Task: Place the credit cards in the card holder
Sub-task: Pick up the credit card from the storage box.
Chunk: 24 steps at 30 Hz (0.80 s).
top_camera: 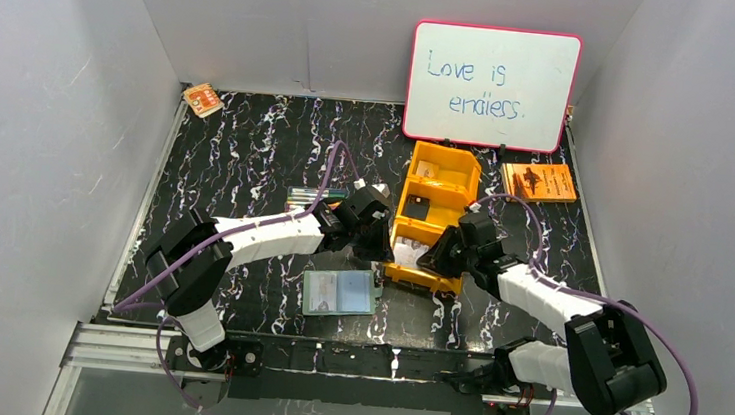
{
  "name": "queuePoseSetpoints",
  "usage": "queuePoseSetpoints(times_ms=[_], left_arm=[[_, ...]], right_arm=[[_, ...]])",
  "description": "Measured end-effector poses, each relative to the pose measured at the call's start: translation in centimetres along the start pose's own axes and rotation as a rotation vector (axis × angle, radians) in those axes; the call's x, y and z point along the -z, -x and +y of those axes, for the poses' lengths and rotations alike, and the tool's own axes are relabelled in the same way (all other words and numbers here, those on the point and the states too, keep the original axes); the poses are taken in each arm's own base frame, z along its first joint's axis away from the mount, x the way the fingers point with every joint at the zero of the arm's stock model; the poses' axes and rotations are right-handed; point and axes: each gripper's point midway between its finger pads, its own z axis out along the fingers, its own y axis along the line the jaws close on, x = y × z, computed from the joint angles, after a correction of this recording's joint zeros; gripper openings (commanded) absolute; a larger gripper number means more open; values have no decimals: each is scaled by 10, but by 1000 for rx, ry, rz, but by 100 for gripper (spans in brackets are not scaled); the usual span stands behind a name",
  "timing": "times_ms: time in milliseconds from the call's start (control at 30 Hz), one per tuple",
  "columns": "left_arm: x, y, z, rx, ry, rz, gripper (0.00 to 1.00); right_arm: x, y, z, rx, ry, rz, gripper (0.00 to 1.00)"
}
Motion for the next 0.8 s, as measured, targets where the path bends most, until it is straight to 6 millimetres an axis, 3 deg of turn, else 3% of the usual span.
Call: queuePoseSetpoints(times_ms=[333, 600, 800], left_arm=[[0, 0, 0, 0, 1, 1, 0], [0, 0, 0, 2, 1, 1, 0], [0, 0, 0, 4, 1, 0, 0]], right_arm=[[10, 3, 14, 5, 63, -20, 0], [15, 4, 25, -6, 114, -19, 0], [30, 8, 29, -23, 114, -46, 0]])
